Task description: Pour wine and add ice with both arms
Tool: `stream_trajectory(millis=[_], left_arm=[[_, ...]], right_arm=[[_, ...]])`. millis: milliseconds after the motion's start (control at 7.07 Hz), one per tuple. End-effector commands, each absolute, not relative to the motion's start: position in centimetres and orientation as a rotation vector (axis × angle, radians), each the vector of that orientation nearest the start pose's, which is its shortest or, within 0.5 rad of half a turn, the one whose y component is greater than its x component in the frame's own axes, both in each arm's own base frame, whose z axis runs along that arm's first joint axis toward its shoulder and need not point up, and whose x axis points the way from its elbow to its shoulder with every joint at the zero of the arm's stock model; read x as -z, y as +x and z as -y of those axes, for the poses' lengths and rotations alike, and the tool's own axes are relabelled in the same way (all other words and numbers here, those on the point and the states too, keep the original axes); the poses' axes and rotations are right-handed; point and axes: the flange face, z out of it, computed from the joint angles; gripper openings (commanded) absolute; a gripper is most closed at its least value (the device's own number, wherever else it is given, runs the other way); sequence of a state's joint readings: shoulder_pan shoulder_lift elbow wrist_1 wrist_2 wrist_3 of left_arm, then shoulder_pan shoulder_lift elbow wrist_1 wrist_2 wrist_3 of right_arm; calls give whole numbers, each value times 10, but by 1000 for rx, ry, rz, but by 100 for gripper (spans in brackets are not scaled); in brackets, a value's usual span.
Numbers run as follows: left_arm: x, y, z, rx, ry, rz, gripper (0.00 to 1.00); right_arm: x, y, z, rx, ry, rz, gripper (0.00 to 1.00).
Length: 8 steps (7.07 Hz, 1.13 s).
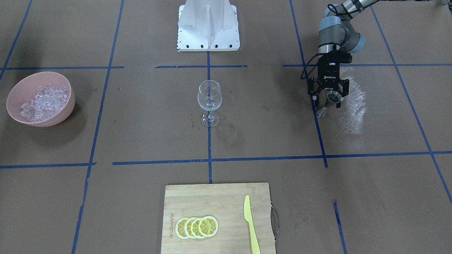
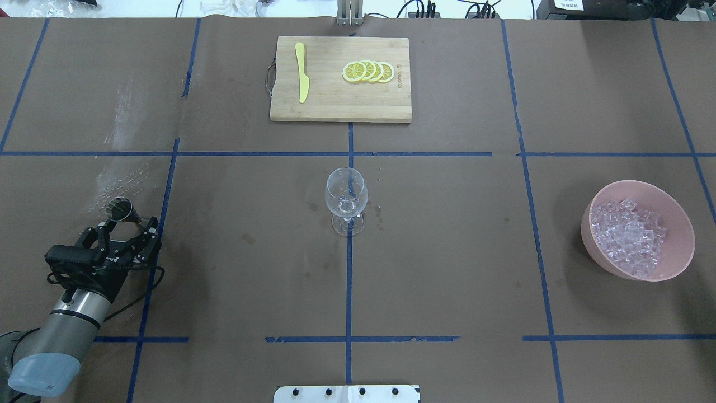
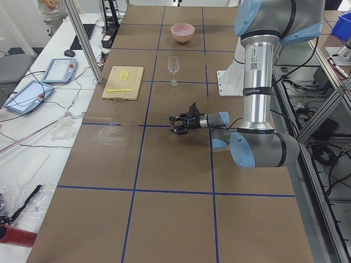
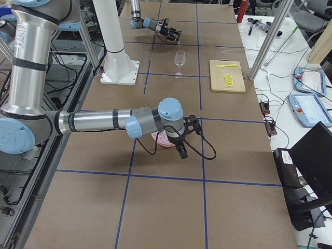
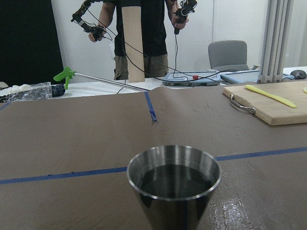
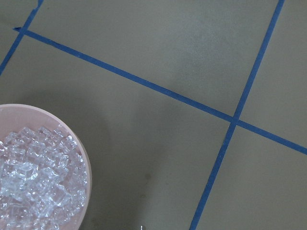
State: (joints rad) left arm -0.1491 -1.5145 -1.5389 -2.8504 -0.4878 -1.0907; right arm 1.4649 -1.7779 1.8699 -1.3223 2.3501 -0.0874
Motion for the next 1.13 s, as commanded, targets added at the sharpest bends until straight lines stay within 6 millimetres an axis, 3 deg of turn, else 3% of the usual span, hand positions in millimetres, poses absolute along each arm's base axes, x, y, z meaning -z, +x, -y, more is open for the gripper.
stream_trajectory(millis=[0,425,566,708,991], left_arm=[[-545,409,286,372,1214,-715,36],[-546,408,286,374,1214,-718,36],[-545,408,285,374,1212,-724,30],[-542,407,285,381,1213,-731,0],[-516,402,285,412,1218,-777,0]], right_arm=[[-573,18,425,317,323,777,100],[-573,18,425,317,323,777,100],[-573,18,425,317,323,777,100],[-573,18,425,317,323,777,100],[-573,18,425,317,323,777,100]])
